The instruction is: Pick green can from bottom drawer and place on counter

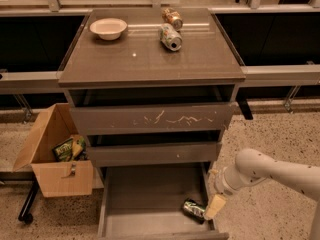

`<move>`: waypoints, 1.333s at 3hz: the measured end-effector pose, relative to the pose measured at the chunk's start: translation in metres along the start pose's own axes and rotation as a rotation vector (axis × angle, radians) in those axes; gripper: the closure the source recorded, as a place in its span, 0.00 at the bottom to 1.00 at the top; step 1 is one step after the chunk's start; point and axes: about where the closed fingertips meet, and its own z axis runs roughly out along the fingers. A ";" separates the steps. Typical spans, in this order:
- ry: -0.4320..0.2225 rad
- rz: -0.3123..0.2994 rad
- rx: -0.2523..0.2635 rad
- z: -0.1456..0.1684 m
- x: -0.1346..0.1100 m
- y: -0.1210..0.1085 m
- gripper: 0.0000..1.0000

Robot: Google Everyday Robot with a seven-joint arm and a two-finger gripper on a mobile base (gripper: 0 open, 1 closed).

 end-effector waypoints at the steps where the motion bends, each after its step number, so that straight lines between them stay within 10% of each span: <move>1: 0.011 -0.017 0.016 0.034 0.011 -0.011 0.00; 4: 0.029 -0.175 0.006 0.176 0.041 -0.046 0.00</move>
Offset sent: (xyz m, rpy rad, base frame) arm 0.0455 0.0249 -0.1770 -0.0911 -0.0802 0.1155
